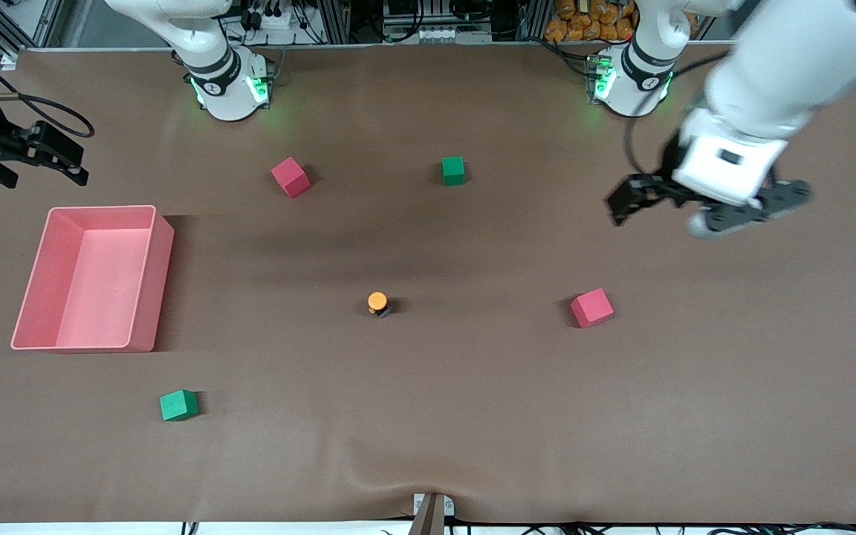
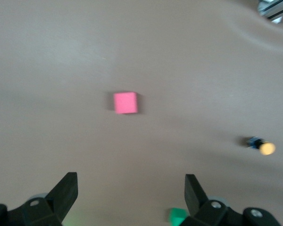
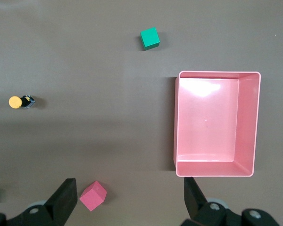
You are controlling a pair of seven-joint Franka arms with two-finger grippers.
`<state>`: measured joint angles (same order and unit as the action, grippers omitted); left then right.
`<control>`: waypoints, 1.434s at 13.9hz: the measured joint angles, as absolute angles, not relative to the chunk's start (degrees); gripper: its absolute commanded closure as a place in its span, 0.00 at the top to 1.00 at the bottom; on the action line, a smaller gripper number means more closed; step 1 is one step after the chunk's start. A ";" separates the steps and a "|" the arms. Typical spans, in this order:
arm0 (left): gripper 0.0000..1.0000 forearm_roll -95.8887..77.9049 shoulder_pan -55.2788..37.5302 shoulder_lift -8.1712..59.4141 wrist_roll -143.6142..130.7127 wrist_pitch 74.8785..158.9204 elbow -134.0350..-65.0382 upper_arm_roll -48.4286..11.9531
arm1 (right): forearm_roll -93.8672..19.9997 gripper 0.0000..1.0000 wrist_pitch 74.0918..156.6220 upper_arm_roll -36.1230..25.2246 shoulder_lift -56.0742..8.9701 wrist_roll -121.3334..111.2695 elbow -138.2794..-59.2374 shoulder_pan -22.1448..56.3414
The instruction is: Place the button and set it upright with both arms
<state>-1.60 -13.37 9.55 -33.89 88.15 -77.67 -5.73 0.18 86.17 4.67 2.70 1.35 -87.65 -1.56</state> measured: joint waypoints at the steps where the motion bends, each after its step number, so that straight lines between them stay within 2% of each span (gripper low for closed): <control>1: 1.00 -1.27 -11.15 9.25 -29.48 87.57 -78.29 -5.72 | 0.18 1.00 86.17 4.67 2.70 1.35 -87.66 -1.56; 7: 1.00 4.51 -0.64 6.14 -9.09 87.20 -83.55 -5.93 | 0.18 1.00 86.17 4.66 2.70 1.35 -87.65 -1.56; 10: 1.00 3.86 3.03 2.41 -4.44 88.23 -86.78 -5.95 | 0.18 1.00 86.17 4.66 2.70 1.35 -87.66 -1.56; 14: 1.00 2.17 3.36 -3.61 -4.14 90.09 -93.18 -6.33 | 0.18 1.00 86.17 4.66 2.70 1.35 -87.66 -1.56; 20: 1.00 -1.20 3.34 -6.74 -4.14 87.32 -93.20 -6.64 | 0.18 1.00 86.17 4.66 2.70 1.35 -87.66 -1.56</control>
